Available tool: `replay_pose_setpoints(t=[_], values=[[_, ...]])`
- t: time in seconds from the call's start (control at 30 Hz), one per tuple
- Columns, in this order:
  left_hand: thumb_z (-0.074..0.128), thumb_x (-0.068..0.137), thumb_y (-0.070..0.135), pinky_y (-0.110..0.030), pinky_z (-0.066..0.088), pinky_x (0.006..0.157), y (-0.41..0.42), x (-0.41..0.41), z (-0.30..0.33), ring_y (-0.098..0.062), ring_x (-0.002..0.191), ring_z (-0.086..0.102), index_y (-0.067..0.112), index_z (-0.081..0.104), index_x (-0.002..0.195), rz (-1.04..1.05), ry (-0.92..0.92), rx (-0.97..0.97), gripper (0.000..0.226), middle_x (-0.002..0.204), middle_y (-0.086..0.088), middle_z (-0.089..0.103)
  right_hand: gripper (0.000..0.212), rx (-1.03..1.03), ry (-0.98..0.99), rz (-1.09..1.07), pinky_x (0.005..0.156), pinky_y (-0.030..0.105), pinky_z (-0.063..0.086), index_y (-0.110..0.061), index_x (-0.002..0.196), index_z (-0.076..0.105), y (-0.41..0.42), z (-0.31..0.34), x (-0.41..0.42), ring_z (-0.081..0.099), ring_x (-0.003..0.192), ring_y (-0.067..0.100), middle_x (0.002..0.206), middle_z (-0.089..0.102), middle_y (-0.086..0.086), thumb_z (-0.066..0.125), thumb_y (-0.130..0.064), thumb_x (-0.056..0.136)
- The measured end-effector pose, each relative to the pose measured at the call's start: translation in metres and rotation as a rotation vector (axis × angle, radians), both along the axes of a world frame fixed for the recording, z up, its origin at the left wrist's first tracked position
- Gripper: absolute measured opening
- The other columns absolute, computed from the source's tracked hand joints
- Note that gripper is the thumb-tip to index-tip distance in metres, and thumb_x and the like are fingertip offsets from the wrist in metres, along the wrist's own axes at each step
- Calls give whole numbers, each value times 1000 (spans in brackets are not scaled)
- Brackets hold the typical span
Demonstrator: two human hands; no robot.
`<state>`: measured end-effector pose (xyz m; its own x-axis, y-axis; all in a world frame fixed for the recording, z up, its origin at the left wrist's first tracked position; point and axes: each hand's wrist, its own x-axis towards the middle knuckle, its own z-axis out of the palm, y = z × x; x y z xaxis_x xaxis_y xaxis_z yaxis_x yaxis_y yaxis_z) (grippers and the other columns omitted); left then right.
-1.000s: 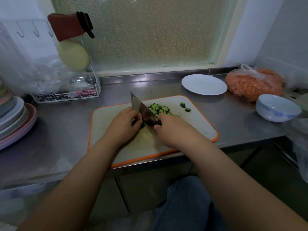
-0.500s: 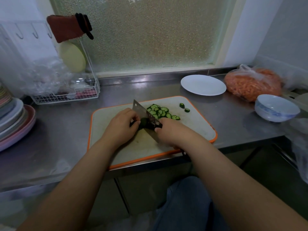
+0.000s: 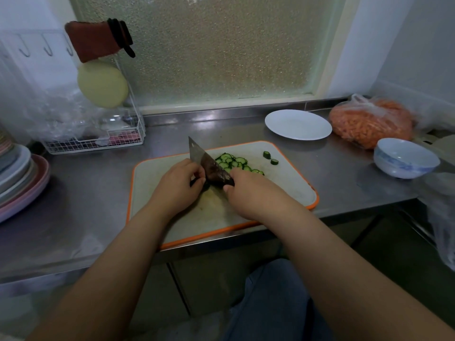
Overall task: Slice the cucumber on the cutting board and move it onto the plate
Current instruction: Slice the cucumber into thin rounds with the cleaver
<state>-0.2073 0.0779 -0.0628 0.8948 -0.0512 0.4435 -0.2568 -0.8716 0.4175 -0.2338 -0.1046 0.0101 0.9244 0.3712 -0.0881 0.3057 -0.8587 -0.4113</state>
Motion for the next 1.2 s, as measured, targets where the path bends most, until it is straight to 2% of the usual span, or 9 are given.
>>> replay_pose_setpoints(t=[0.17, 0.33, 0.47, 0.57, 0.73, 0.97, 1.2], values=[[62, 84, 17, -26, 30, 65, -1, 0, 1, -12, 74, 41, 21, 57, 82, 16, 9, 7, 7, 85, 5, 52, 25, -3, 17, -19, 74, 34, 43, -15, 119, 48, 4, -2, 0, 56, 103, 30, 113, 59, 10, 44, -27, 97], [62, 81, 13, -27, 32, 65, -1, 1, 0, -17, 77, 46, 17, 58, 80, -20, -4, 45, 5, 83, 4, 51, 26, -66, 78, -31, 72, 32, 37, -14, 120, 47, 11, -19, -3, 54, 106, 30, 117, 57, 11, 45, -25, 97], [63, 82, 15, -26, 29, 64, 0, -2, -1, -13, 74, 41, 17, 57, 82, 16, -32, 48, 6, 82, 6, 49, 30, -65, 121, -34, 80, 33, 42, -12, 123, 50, 6, -15, 12, 54, 110, 30, 122, 57, 12, 44, -25, 97], [62, 84, 18, -25, 31, 65, 0, -2, -2, -12, 75, 42, 19, 56, 82, 26, -35, 55, 7, 83, 5, 50, 32, -37, 149, -45, 78, 30, 42, -12, 125, 52, -1, -9, 21, 56, 108, 28, 122, 58, 11, 44, -26, 98], [61, 85, 18, -26, 31, 66, -1, -2, -1, -12, 76, 42, 18, 57, 83, 34, -34, 75, 5, 84, 5, 50, 30, -6, 112, -25, 75, 30, 41, -14, 122, 51, 0, -9, 16, 55, 101, 27, 116, 59, 10, 44, -30, 98], [63, 82, 15, -27, 29, 65, -1, -1, -2, -14, 73, 40, 21, 54, 79, 21, -33, 38, 12, 83, 5, 50, 26, 13, 31, 4, 74, 31, 38, -15, 117, 52, -1, 1, 5, 56, 105, 29, 114, 60, 10, 44, -31, 98], [62, 83, 15, -26, 29, 66, -1, -2, -2, -13, 74, 41, 20, 54, 80, 19, -31, 37, 10, 83, 5, 49, 25, 15, 62, -2, 72, 30, 37, -15, 117, 51, 4, 3, 3, 55, 98, 26, 112, 60, 9, 43, -30, 99]])
